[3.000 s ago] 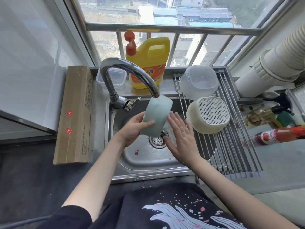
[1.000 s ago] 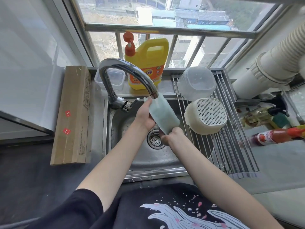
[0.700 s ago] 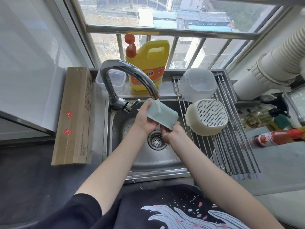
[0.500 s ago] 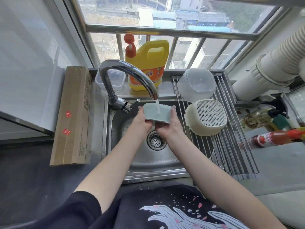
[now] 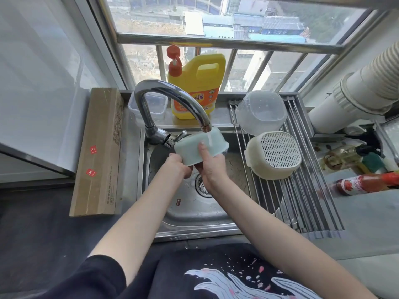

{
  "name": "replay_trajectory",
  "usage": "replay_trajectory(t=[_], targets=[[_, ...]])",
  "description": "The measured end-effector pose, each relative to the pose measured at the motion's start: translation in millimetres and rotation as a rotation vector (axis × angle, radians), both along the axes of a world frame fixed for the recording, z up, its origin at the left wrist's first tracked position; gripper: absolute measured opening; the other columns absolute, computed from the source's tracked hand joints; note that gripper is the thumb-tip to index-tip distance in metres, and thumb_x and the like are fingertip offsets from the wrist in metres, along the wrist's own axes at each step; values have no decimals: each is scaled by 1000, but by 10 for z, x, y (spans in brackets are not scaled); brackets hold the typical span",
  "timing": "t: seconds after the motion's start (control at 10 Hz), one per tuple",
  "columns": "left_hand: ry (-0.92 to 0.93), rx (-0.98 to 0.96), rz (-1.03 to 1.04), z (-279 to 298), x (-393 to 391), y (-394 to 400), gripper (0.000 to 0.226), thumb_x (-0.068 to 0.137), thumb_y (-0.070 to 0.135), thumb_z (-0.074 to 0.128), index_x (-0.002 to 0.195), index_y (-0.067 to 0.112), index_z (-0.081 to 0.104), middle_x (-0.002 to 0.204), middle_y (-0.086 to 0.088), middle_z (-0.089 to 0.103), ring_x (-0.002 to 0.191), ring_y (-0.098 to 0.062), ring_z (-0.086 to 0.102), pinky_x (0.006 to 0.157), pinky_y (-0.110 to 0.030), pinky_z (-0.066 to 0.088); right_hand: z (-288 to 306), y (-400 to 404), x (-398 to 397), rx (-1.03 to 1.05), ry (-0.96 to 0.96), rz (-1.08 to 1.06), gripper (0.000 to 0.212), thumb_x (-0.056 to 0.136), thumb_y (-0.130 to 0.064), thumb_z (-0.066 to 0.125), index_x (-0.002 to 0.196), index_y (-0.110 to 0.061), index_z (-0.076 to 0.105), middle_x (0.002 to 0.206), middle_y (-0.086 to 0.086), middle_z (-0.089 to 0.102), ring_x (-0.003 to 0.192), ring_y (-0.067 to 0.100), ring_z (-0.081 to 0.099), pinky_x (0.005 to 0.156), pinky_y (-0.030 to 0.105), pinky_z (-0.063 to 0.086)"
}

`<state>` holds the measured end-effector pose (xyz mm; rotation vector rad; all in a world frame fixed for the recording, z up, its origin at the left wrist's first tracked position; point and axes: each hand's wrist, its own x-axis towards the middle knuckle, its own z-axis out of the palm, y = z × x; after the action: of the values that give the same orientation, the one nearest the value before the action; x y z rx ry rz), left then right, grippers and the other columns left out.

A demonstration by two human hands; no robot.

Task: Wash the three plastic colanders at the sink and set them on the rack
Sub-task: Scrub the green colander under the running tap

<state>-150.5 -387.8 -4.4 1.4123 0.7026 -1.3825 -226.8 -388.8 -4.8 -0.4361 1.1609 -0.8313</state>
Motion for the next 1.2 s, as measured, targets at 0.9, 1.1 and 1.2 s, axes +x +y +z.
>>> replay_trajectory(t=[0.9, 1.1, 1.2], targets=[[-142, -464, 34, -379, -272, 228, 56, 94, 60, 26, 100, 16, 61, 113, -10, 64, 107, -28, 58, 84, -42, 50, -228, -548, -653, 362, -166, 76, 46, 92, -53, 46, 101, -13, 68, 106, 9, 69, 97, 28, 64, 89, 46, 51], [-497, -409, -192, -470, 23, 366, 45, 96, 45, 45, 72, 9, 58, 70, -5, 65, 74, -24, 61, 75, -40, 49, -122, -744, -799, 230, -12, 516, 78, 79, -75, 48, 112, -5, 61, 107, 15, 67, 102, 33, 63, 98, 49, 44], [-585, -443, -295, -433, 62, 390, 43, 95, 44, 47, 67, 12, 56, 63, -2, 62, 61, -19, 58, 63, -33, 46, -154, -696, -822, 146, 197, 673, 79, 73, -77, 54, 110, -8, 65, 112, 12, 69, 104, 29, 66, 94, 47, 48]])
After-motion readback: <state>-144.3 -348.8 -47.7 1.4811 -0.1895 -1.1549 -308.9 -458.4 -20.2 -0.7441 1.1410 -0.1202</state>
